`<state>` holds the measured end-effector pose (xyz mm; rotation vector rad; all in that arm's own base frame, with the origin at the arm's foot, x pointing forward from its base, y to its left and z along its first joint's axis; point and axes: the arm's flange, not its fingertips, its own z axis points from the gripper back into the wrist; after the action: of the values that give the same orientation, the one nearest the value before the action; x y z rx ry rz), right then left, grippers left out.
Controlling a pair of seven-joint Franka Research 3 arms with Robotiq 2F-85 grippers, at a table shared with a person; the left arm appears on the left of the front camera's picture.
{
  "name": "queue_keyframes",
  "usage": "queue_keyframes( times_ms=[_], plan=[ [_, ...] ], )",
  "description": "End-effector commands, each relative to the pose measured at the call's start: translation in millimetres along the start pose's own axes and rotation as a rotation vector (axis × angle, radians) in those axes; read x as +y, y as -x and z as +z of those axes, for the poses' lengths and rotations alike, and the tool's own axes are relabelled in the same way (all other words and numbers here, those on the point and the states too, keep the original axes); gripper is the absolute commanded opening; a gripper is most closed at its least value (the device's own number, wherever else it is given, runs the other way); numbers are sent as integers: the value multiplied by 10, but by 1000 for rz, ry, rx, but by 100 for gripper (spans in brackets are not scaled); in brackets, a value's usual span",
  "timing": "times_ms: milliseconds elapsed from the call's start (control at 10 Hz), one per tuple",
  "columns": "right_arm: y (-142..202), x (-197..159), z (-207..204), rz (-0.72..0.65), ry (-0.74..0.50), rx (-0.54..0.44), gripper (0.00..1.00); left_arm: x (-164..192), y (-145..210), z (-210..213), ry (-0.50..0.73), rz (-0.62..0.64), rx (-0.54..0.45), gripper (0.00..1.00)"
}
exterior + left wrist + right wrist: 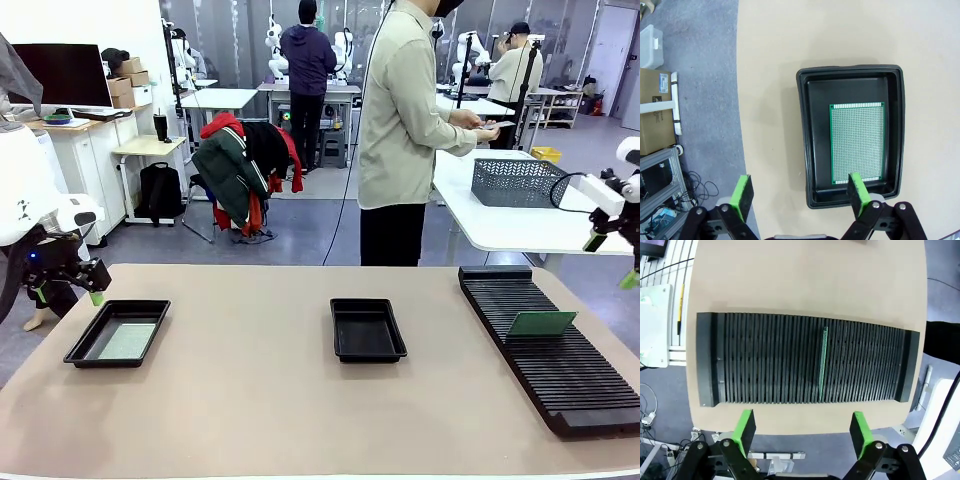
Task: Inspect and transfer BCBs to ESD trays.
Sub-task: Pick up the Blank PCB from the PCB Rack and place it in the right ESD tray.
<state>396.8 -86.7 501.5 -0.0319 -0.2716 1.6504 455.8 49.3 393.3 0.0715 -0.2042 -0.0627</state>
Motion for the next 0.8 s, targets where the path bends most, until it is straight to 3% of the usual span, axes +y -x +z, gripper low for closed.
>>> queue_keyframes(
  times_ms=[0, 700],
  plan=[
    [-13, -70, -274, -9, 23, -13, 100, 7, -4, -15, -1, 1, -8, 100],
    [21, -303, -1094, -29, 25, 33, 100, 7, -4, -15, -1, 1, -8, 100]
  ],
)
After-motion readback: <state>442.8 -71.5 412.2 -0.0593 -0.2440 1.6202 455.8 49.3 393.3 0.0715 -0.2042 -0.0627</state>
